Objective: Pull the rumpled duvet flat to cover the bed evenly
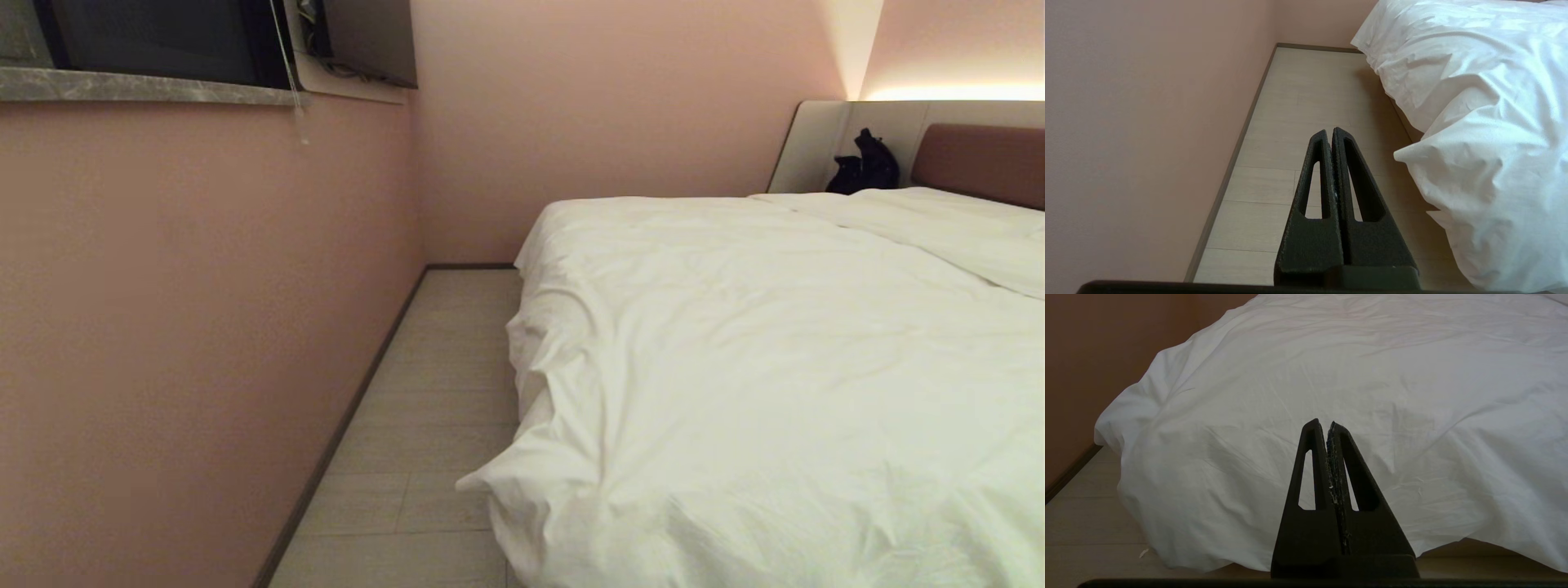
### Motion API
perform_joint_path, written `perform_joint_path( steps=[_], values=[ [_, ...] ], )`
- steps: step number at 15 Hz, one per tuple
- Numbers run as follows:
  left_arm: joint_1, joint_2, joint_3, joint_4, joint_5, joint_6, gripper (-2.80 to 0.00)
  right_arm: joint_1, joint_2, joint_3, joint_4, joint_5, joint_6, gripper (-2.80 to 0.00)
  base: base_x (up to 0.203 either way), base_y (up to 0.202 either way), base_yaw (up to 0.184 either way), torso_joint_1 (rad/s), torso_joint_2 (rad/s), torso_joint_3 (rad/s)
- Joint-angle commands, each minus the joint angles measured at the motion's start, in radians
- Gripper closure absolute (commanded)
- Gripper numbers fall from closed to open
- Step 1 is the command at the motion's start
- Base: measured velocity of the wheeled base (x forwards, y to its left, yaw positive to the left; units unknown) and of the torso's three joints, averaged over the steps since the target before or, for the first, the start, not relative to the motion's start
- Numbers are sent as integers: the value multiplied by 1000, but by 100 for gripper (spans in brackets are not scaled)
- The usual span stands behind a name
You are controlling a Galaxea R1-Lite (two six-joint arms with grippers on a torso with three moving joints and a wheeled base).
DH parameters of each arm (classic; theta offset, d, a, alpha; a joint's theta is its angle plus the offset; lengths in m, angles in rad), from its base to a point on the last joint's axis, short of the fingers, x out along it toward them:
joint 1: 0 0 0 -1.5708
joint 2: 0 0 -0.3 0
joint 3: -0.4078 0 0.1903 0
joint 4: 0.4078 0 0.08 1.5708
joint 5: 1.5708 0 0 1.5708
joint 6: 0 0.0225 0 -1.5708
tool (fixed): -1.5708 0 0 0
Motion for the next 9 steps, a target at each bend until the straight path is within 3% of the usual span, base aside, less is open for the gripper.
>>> perform_joint_path(
  steps=[1, 7, 9],
  values=[
    [0, 0, 1, 0, 0, -1, 0, 2, 0, 0, 0, 0, 0, 0, 0, 0, 0, 0, 0, 0],
    [0, 0, 1, 0, 0, -1, 0, 1, 0, 0, 0, 0, 1, 0, 0, 0, 0, 0, 0, 0],
    [-1, 0, 0, 0, 0, -1, 0, 0, 0, 0, 0, 0, 0, 0, -158, 0, 1, 7, 0, 2]
  ],
)
